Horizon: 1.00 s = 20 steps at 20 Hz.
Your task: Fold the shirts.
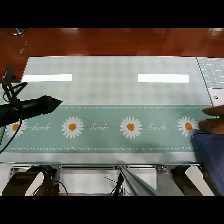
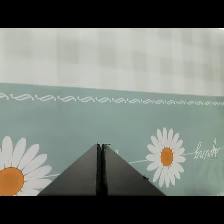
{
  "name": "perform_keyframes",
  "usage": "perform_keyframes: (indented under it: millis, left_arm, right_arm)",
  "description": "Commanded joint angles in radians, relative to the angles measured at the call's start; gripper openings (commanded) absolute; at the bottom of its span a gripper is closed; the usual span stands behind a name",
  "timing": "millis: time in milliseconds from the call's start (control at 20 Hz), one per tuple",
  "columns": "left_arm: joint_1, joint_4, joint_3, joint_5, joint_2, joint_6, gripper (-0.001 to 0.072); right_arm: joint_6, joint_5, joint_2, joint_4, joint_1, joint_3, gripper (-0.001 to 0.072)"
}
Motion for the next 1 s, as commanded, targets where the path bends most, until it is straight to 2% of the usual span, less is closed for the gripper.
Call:
perform_keyframes:
  millis: [0,100,250,300,350,400,500,650,700,750,800,850,900,950]
  left_arm:
    - [0.001,0.000,0.000,0.044,0.000,0.000,0.0020]
    - [0.001,0.000,0.000,0.071,0.000,0.000,0.0020]
    - [0.001,0.000,0.000,0.094,0.000,0.000,0.0021]
    - [0.001,0.000,0.000,0.095,0.000,0.000,0.0020]
    - [0.001,0.000,0.000,0.095,0.000,0.000,0.0022]
    - [0.001,0.000,0.000,0.095,0.000,0.000,0.0059]
    - [0.001,0.000,0.000,0.096,0.000,0.000,0.0245]
    - [0.002,0.000,0.015,0.190,-0.003,0.015,0.0257]
    - [0.007,0.000,0.044,0.204,-0.014,0.015,0.0253]
    - [0.011,0.000,0.096,0.194,-0.035,0.015,0.0245]
    - [0.011,0.000,0.153,0.176,-0.061,0.015,0.0245]
    - [0.006,-0.005,0.218,0.157,-0.095,0.015,0.0228]
    - [-0.004,-0.014,0.281,0.147,-0.130,0.016,0.0046]
    - [-0.028,-0.040,0.355,0.137,-0.172,0.057,0.0020]
  right_arm:
    - [-0.051,0.005,0.167,-0.348,-0.071,-0.210,0.0027]
    - [-0.014,0.005,0.246,-0.528,-0.090,-0.287,0.0027]
    - [-0.008,0.004,0.350,-0.551,-0.090,-0.430,0.0033]
    - [0.002,0.004,0.379,-0.563,-0.090,-0.479,0.0227]
    - [0.006,0.004,0.394,-0.577,-0.090,-0.513,0.0574]
    - [0.016,-0.002,0.393,-0.583,-0.090,-0.529,0.0623]
    - [-0.012,-0.049,0.366,-0.461,-0.089,-0.527,0.0623]
    - [-0.053,-0.119,0.282,-0.305,-0.089,-0.472,0.0619]
    - [-0.067,-0.143,0.240,-0.217,-0.089,-0.420,0.0581]
    - [-0.079,-0.164,0.191,-0.101,-0.089,-0.356,0.0393]
    - [-0.090,-0.195,0.135,0.066,-0.089,-0.283,0.0159]
    - [-0.093,-0.238,0.084,0.261,-0.084,-0.225,0.0027]
    - [-0.095,-0.312,0.038,0.461,-0.047,-0.178,0.0027]
    - [-0.124,-0.399,0.003,0.609,0.028,-0.141,0.0027]
